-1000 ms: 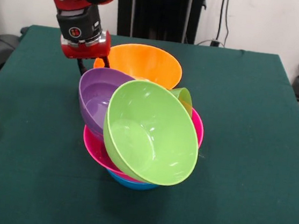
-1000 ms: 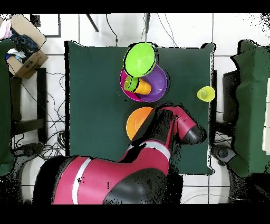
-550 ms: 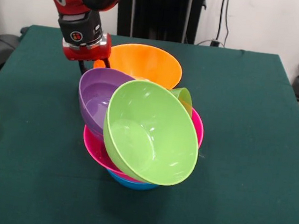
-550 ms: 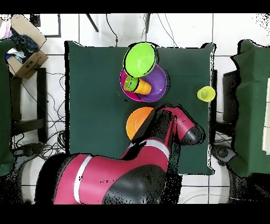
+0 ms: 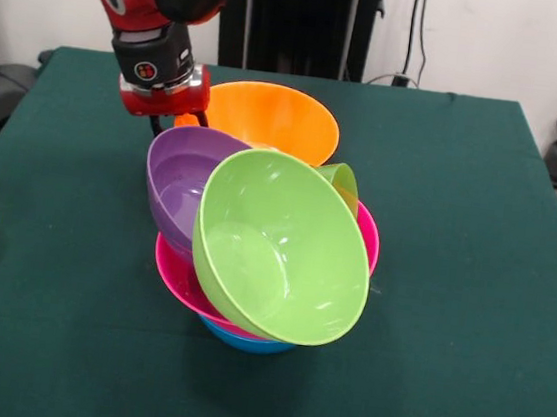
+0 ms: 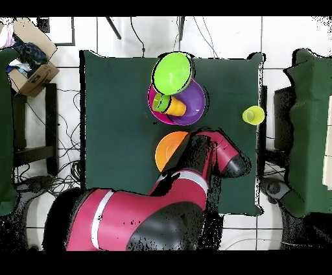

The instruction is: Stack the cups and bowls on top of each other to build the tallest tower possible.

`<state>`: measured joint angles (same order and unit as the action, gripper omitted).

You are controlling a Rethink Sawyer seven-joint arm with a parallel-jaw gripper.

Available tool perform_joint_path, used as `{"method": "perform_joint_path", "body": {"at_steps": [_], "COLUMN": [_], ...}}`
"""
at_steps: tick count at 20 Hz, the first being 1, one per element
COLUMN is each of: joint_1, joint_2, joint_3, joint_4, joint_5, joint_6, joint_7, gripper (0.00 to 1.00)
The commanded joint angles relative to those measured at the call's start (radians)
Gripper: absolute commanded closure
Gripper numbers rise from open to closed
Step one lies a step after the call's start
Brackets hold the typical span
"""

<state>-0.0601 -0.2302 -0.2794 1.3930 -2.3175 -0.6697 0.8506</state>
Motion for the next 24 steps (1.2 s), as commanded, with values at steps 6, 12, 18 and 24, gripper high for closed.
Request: {"method": "perform_joint_path", "body": {"at_steps": [6, 12, 18, 24], "joint_1": [-0.003, 0.002, 0.004, -0.029], "joint_2": [0.052, 0.060, 0.067, 0.037], "joint_3": [0.194, 0.189, 0.181, 0.201], "joint_4": [0.035, 0.035, 0.036, 0.048], "joint_5": [0.024, 0.015, -0.017, 0.008], "joint_6": [0.125, 0.128, 0.099, 0.112], "joint_7": [-0.180, -0.179, -0.187, -0.246], "gripper": [0.00, 0.00, 0.00, 0.00]}}
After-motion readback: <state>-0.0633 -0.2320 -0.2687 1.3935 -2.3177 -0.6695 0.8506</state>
